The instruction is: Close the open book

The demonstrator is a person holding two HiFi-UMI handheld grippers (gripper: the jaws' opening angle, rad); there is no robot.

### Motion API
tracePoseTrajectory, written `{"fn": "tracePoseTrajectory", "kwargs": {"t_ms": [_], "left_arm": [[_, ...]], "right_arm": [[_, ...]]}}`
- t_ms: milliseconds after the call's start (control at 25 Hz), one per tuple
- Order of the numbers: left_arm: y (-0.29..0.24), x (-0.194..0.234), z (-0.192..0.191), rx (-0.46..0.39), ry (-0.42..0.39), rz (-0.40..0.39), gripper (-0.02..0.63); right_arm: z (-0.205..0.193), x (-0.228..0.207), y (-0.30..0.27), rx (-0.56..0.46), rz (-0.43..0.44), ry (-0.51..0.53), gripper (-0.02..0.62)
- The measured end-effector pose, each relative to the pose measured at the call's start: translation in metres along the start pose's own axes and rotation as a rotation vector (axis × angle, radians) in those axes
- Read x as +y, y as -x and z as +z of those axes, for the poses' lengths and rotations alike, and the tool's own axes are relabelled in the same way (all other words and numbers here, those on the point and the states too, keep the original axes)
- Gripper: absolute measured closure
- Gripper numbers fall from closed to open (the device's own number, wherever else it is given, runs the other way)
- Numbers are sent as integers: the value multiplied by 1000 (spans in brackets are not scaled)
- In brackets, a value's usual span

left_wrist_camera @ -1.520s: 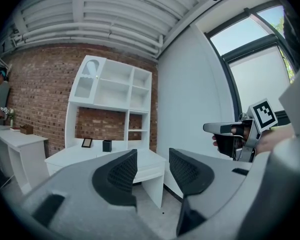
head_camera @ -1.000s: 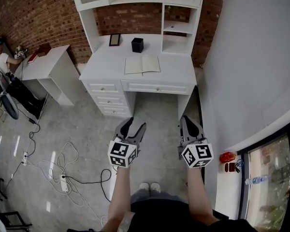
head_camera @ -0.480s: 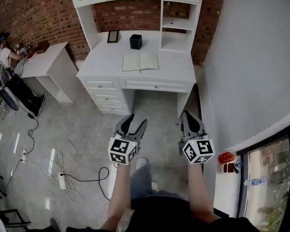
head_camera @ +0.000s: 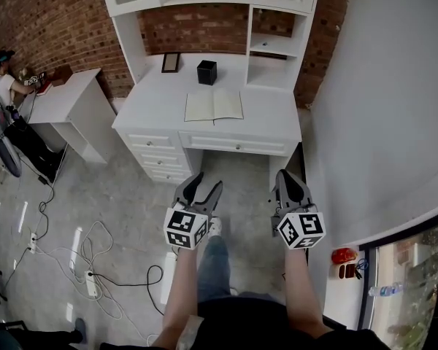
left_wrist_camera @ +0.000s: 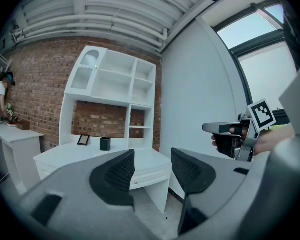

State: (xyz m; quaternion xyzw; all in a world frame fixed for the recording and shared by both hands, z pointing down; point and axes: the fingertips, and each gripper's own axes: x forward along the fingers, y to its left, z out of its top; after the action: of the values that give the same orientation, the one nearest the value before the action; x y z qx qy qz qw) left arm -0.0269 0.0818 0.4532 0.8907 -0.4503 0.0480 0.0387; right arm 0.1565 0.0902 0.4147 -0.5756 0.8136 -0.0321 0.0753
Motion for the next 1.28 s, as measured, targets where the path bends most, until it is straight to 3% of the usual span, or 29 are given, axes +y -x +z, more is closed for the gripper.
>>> {"fn": "tracePoseTrajectory", "kwargs": {"t_ms": [760,1040,1280], "left_arm": [[-245,196,-2,85,8,-34,400],[-302,232,-4,94,5,-64,397],[-329,240,-8,141,-17,-60,397]], "right_arm": [[-52,-100,-288,98,-80,-29,596],[-52,-127,-360,102,-100,-36,595],[-51,-142,-386,118,-85,-56,596]]}}
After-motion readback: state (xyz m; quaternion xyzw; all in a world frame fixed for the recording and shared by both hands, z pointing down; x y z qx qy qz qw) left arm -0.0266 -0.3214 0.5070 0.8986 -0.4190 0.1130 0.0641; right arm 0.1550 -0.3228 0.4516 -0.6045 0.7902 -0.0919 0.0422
